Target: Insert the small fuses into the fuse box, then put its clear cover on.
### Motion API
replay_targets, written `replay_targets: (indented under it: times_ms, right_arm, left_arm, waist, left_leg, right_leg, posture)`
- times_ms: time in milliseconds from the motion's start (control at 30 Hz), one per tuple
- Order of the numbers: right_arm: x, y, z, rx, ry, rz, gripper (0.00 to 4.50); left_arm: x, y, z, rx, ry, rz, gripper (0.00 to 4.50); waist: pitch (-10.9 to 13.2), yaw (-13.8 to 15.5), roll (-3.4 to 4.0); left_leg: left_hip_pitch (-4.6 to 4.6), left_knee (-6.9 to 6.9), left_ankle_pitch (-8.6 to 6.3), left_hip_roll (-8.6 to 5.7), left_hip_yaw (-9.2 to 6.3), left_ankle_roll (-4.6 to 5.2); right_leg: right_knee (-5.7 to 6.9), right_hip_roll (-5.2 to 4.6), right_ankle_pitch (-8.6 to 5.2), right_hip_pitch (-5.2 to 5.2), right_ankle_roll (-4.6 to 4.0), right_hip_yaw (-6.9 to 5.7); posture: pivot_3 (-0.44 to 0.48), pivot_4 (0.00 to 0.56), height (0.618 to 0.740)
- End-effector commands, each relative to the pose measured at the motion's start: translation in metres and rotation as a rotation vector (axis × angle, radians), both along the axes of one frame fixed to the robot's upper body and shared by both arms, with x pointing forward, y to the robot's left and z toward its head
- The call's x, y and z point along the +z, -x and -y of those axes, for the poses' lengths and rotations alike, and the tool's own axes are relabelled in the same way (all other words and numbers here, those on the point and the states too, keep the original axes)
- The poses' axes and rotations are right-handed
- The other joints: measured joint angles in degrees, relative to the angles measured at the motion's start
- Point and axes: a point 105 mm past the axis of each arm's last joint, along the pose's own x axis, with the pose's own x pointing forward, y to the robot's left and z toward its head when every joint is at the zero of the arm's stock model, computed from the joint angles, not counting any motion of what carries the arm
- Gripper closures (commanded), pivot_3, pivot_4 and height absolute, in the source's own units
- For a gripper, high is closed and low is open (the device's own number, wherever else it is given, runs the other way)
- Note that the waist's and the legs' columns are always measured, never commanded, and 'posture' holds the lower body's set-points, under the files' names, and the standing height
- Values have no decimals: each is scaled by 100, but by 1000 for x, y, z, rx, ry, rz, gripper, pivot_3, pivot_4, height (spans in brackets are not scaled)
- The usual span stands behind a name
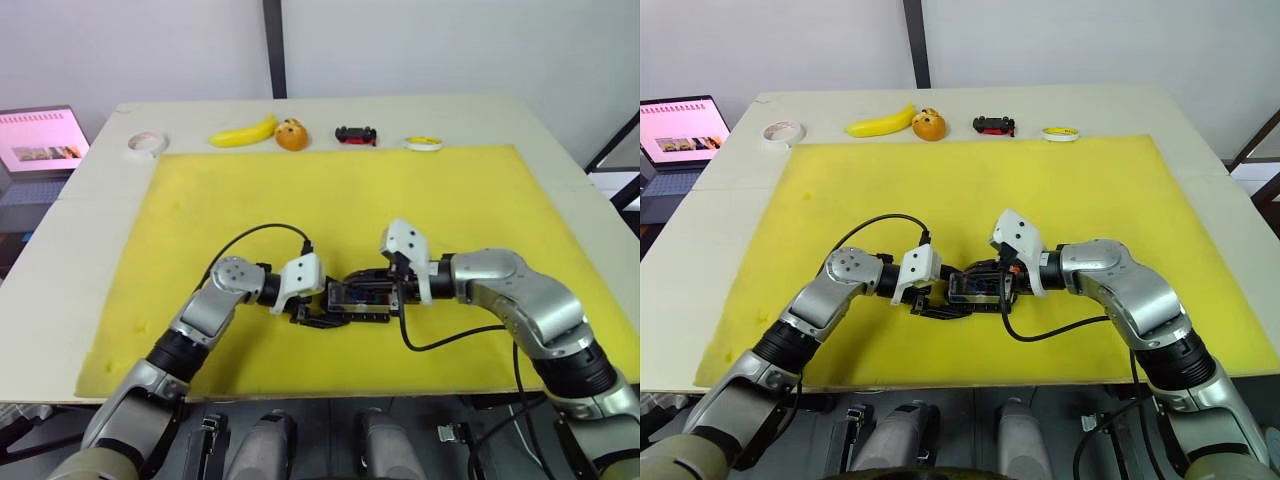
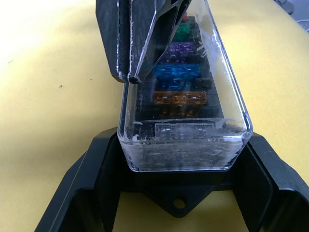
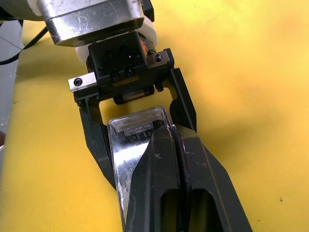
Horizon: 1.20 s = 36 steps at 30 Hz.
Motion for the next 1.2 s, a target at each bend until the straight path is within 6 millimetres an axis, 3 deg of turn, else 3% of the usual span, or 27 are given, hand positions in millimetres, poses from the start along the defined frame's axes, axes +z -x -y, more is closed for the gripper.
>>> replay_targets:
  times_ms: [33, 267, 433, 567, 700, 800, 900, 1067, 1133, 1200]
  right_arm:
    - [-26, 2, 15, -64, 78, -80, 4437]
    - [-44, 14, 35, -102, 107, -114, 4437]
    - [-46, 17, 39, -115, 107, -107, 4437]
    - [-54, 19, 41, -124, 137, -121, 4437]
    - [-76, 27, 46, -140, 215, -190, 4437]
    - [-76, 26, 47, -153, 212, -177, 4437]
    - [-64, 23, 44, -151, 152, -156, 4437]
    - [-24, 16, 38, -116, 67, -6, 4437]
    - [5, 14, 40, -121, 21, 82, 4437]
    - [34, 26, 49, -76, 28, 155, 4437]
  left_arm:
    - [11, -5, 1, -1, 16, 48, 1932]
    - [11, -6, 0, 3, 14, 51, 1932]
    - [10, -6, 0, 3, 13, 49, 1932]
    - [9, -5, 0, 0, 13, 47, 1932]
    - [9, -5, 3, -2, 16, 48, 1932]
    - [9, -5, 3, -2, 18, 48, 1932]
    - [9, -5, 4, -4, 17, 49, 1932]
    - [6, -4, 2, -5, 13, 50, 1932]
    - [4, -4, 2, -2, 11, 50, 1932]
    - [3, -3, 1, 2, 11, 48, 1932]
  waist:
    - [0, 3, 0]
    - [-18, 8, -5]
    - [-18, -3, -5]
    - [-19, -3, -5]
    - [-29, -2, -6]
    - [-57, -1, -3]
    - [-58, 0, -2]
    - [-58, 7, -2]
    - [-55, 11, 0]
    - [-49, 27, 10]
  left_leg:
    - [0, 0, 0, 0, 0, 0]
    - [5, -1, -1, -1, -1, 2]
    - [95, -25, -10, 6, -5, 17]
    - [95, -25, -11, 6, -10, 18]
    - [95, -24, -11, 6, -11, 18]
    - [96, -25, -11, 6, -13, 19]
    - [112, -26, -13, 6, -20, 22]
    - [112, -26, -15, 6, -21, 24]
    - [110, -26, -15, 5, -21, 24]
    - [98, -25, -15, 3, -20, 24]
  right_leg:
    - [0, 0, 0, 0, 0, 0]
    - [-4, 0, 0, 10, 0, -1]
    - [-46, 6, -2, 113, 2, -9]
    - [-49, 6, -2, 115, 2, -12]
    - [-49, 5, -2, 115, 2, -12]
    - [-58, 5, -2, 120, 2, -15]
    - [-71, 6, -2, 144, 2, -22]
    - [-75, 5, -3, 147, 3, -22]
    - [-75, 4, -3, 145, 3, -22]
    - [-75, 2, -2, 134, 3, -21]
  posture:
    - [0, 150, 740]
    - [0, 150, 740]
    - [0, 150, 740]
    - [0, 150, 740]
    - [0, 150, 740]
    - [0, 150, 740]
    - [0, 150, 740]
    - [0, 150, 740]
    - [0, 150, 740]
    - [0, 150, 740]
